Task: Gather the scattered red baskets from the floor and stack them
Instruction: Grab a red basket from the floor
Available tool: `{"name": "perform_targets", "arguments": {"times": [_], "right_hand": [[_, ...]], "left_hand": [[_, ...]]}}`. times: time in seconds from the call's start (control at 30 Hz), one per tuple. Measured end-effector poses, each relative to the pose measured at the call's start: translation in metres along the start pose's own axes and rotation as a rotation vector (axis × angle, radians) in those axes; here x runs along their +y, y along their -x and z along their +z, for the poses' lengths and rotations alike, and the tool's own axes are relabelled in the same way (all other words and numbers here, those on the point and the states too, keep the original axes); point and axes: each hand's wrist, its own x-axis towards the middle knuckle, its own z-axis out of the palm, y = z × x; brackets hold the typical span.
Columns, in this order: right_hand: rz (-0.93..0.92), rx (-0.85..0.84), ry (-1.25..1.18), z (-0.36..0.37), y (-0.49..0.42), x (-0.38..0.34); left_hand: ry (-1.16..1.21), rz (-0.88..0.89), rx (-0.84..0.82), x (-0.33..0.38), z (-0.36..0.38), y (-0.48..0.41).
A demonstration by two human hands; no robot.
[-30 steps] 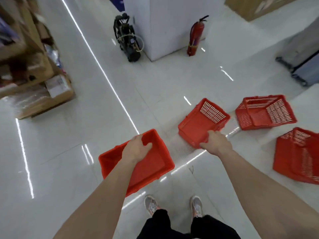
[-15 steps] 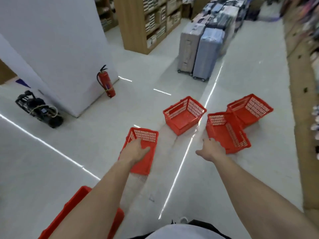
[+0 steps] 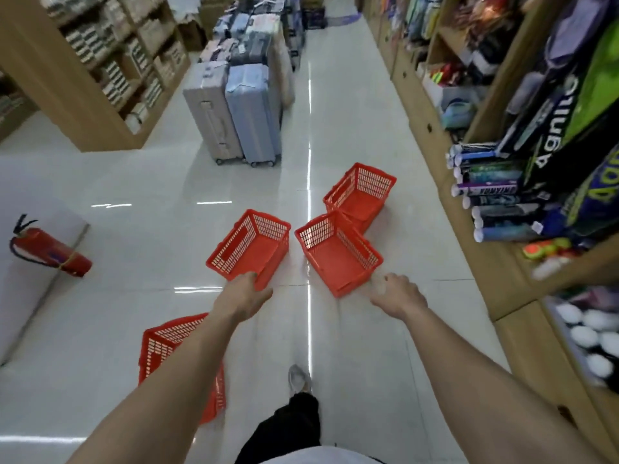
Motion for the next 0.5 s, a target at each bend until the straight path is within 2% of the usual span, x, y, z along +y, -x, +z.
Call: {"name": "perform_targets", "arguments": {"times": [0.2, 0.5], "right_hand": [[0.096, 0.009, -0.022, -0.024, -0.096, 0.027], [0.226, -0.089, -0.058, -0.074, -0.269, 0.021]], "left_hand": [[-0.073, 0.077, -0.038, 0.053, 0.016, -0.114], [-0.044, 0.009, -0.190, 0.122, 0.029, -0.316]]}}
